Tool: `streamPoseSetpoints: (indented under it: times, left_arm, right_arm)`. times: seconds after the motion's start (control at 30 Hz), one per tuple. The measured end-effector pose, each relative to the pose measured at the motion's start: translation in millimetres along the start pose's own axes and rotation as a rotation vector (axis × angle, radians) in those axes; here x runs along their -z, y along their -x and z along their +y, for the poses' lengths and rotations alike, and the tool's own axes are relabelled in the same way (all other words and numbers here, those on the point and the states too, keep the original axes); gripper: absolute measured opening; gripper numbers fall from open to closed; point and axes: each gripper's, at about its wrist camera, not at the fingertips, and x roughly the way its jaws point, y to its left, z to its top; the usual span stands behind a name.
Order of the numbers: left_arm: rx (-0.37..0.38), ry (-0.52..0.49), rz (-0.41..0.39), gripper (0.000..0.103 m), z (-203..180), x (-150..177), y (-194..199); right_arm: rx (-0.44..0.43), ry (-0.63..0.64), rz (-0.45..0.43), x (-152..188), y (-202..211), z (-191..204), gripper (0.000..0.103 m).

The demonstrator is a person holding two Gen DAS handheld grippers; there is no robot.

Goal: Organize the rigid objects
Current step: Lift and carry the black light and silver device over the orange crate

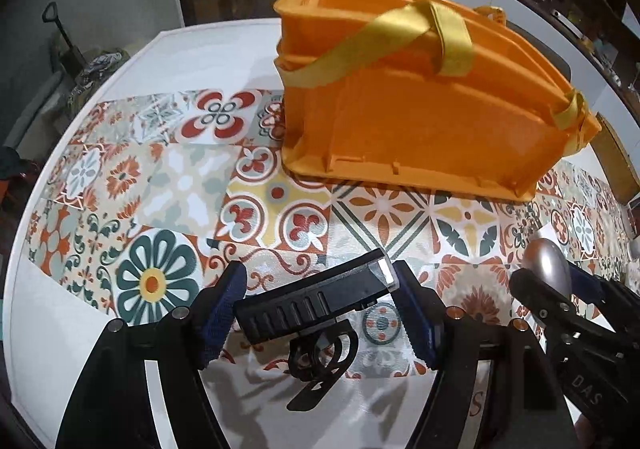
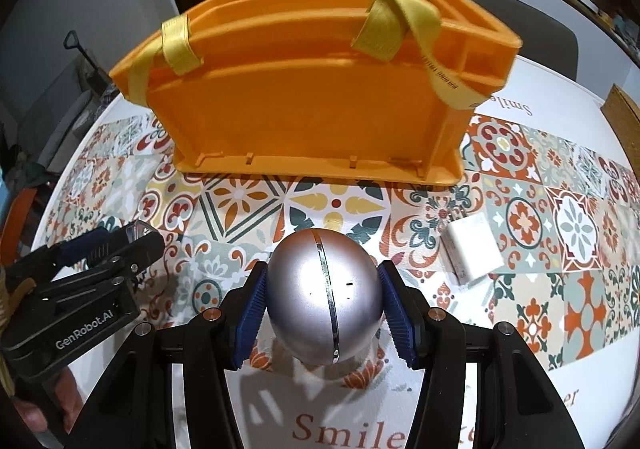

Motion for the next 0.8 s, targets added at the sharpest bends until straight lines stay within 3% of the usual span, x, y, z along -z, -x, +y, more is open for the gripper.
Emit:
streamPoseSetpoints:
  times: [0.8]
  left_arm:
    - [0.087, -0.095, -0.164, 0.073, -11.4, -28.4, 70.3]
  right_arm:
    - [0.005, 0.002, -0.152, -17.8, 69.8, 10.9, 0.055]
